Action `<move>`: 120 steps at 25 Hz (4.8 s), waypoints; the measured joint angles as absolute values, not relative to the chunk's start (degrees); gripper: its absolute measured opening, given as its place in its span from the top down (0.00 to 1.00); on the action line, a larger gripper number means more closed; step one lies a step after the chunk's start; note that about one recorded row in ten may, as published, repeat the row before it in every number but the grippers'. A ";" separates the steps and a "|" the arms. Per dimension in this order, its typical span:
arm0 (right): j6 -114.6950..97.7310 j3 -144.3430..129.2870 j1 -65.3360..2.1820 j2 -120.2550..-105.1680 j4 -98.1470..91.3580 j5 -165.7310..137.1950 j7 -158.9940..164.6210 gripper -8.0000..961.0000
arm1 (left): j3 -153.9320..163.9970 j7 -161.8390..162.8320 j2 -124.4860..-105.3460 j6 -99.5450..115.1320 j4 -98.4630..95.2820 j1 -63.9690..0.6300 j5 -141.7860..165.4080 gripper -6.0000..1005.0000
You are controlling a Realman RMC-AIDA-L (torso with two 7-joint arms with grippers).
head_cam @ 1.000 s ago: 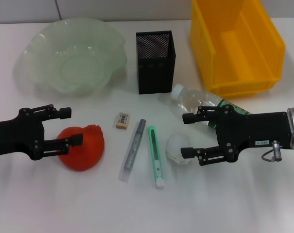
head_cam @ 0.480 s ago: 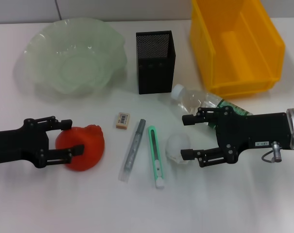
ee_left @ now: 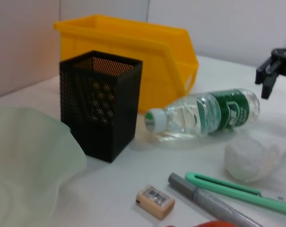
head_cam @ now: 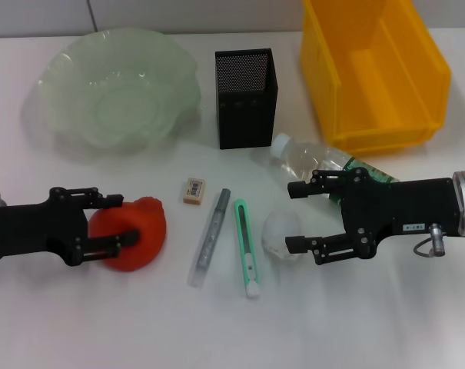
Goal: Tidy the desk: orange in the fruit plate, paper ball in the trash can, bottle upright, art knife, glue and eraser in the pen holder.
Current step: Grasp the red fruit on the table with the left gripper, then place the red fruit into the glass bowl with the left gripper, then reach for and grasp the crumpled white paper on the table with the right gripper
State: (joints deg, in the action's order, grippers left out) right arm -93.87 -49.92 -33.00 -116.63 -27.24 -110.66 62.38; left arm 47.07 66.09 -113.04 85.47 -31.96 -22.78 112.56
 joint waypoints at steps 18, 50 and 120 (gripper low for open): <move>-93.72 -49.92 -33.23 -116.60 -27.24 -110.65 62.58 0.15 | 46.28 66.28 -113.19 86.57 -32.62 -25.13 116.46 0.75; -93.88 -49.92 -32.71 -116.72 -27.54 -110.40 62.65 0.15 | 34.44 50.59 -118.35 87.50 -18.92 -27.76 87.84 0.92; -87.90 -43.78 -33.70 -117.65 -31.00 -110.34 66.80 0.16 | 48.27 66.10 -114.34 95.69 -25.80 -24.93 100.10 0.14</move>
State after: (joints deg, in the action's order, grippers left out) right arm -87.90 -43.78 -33.70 -117.65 -31.00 -110.35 66.80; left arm 48.27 66.10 -114.34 95.69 -25.80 -24.93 100.10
